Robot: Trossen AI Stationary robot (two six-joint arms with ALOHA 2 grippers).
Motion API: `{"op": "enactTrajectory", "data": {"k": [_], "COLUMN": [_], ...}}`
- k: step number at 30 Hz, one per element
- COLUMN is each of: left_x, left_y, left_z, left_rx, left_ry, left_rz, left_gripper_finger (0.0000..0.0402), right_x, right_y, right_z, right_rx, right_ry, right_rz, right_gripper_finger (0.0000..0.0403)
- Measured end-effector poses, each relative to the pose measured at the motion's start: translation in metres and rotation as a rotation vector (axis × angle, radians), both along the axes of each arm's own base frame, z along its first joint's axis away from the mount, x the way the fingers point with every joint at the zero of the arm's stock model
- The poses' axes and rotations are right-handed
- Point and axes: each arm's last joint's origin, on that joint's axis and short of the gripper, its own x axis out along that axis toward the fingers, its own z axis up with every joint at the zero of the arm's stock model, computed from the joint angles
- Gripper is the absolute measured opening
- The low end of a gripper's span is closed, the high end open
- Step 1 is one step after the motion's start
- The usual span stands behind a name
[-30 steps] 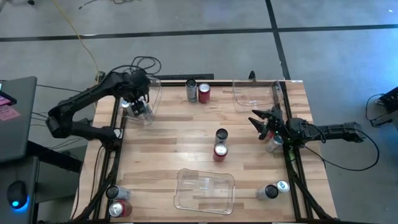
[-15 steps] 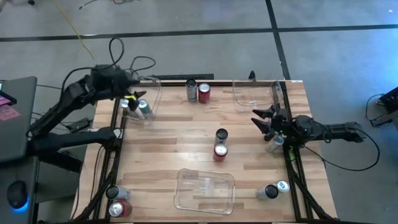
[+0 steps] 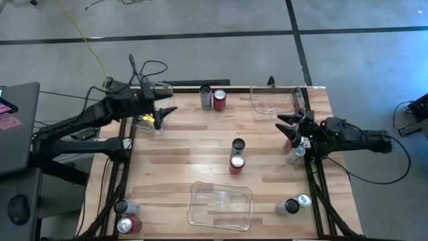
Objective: Sort soda cans
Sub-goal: Put the blue soda can into the top left transparent bin
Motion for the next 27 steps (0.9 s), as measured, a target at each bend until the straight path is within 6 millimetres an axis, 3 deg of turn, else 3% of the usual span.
{"op": "enactTrajectory", "data": {"k": [6,13,18,24,27], "left_x": [0.023,0.047,0.065,0.081,0.087], "left_y": [0.000,0.005,0.011,0.017,0.019], "left_z": [-0.026,-0.045,-0.055,-0.070,-0.076], "left_rx": [-0.018,-0.010,0.009,0.030,0.037], "left_ry": [0.073,0.155,0.172,0.217,0.234], "left_rz": [-0.047,-0.069,-0.075,-0.086,-0.089], "left_gripper_finger": [0.0261,0.0261,0.0261,0.0261,0.0261], "right_x": [-0.015,-0.022,-0.011,0.013,0.025], "right_y": [0.000,0.004,0.007,0.014,0.021], "right_z": [0.012,0.050,0.069,0.071,0.071], "right_rx": [0.196,0.368,0.471,0.603,0.635], "right_ry": [0.140,0.242,0.436,0.789,0.994], "right_rz": [-0.004,0.054,-0.006,-0.151,-0.144], "right_gripper_finger": [0.0270,0.0270,0.0270,0.0270,0.0270]}}
